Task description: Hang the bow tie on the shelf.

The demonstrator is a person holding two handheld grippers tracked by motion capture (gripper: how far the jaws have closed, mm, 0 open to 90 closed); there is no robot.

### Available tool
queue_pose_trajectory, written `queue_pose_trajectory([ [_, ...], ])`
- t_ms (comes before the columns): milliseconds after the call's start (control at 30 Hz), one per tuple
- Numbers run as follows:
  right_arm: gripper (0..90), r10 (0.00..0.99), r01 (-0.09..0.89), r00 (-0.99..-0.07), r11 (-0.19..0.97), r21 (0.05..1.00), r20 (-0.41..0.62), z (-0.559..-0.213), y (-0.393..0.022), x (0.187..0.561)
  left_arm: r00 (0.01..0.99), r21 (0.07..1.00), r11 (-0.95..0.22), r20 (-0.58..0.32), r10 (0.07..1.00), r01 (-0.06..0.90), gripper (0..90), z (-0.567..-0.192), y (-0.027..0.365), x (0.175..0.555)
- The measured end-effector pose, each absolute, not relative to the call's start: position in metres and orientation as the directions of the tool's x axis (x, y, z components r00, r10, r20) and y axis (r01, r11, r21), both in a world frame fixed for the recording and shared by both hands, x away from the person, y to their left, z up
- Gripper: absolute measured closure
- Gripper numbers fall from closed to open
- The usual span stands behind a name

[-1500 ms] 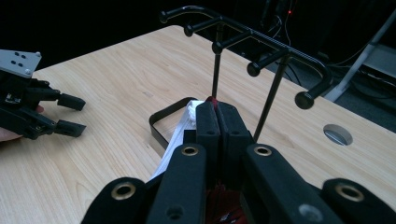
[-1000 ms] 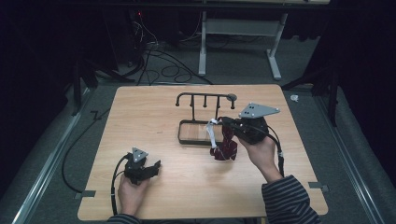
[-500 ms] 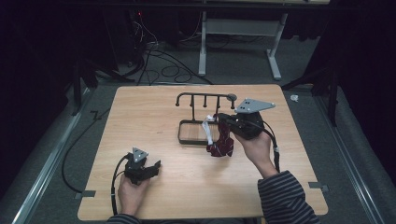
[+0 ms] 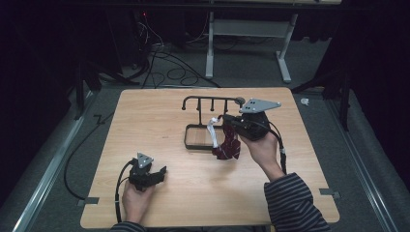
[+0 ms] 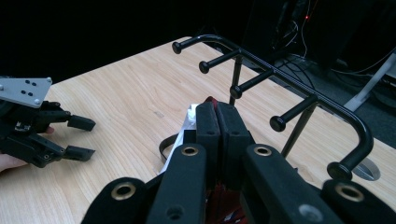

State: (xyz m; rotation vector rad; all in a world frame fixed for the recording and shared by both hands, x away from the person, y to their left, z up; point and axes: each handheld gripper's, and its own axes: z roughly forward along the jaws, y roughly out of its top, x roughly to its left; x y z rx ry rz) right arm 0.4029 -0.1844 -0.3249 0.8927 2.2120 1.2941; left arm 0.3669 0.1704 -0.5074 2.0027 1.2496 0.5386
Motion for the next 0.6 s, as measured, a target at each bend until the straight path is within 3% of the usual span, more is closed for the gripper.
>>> queue_pose_trajectory([
  [600,90.0,0.704,0.331,-0.709,0.363,0.871,-0.024,-0.322,-0.172,0.418,0.449,0.744,-0.287,-0.020,0.893,0.603,31.9,-0.507,0.171,0.367],
])
